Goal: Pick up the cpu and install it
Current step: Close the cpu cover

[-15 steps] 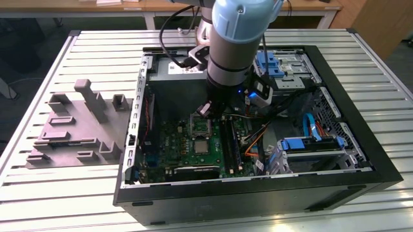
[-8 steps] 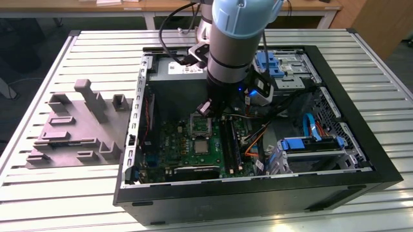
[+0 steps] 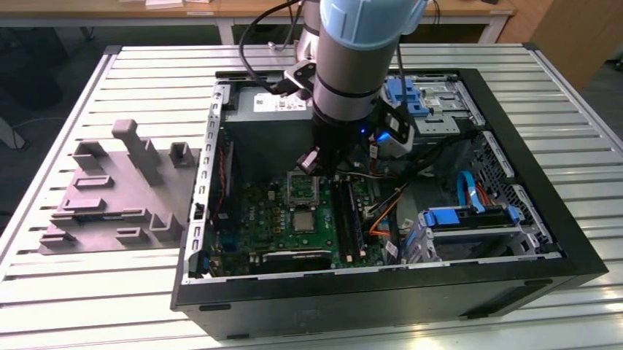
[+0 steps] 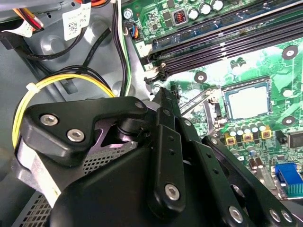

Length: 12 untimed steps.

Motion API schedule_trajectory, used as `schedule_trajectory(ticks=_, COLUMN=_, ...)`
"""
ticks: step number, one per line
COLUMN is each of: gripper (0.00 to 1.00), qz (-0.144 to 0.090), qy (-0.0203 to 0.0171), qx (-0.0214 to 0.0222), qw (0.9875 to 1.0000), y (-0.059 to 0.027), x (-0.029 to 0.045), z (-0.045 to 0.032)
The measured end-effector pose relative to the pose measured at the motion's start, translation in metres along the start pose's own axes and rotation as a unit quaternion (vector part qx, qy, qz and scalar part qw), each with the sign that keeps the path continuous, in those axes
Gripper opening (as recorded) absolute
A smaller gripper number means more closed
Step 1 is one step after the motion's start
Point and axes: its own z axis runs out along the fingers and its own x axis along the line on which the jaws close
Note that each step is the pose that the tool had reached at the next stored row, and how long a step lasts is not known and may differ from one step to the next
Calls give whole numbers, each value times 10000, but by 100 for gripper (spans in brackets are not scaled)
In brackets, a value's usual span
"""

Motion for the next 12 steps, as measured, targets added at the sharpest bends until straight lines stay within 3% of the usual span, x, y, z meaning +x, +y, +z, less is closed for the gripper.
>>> schedule_trajectory(ticks=5, gripper=11, qz=-50, qy=43, qx=41, qw=10000, y=3, x=-1, z=-24)
schedule_trajectory(ticks=12, gripper=11, qz=-143, qy=57, qx=40, qw=9999, y=7, x=-4, z=-50)
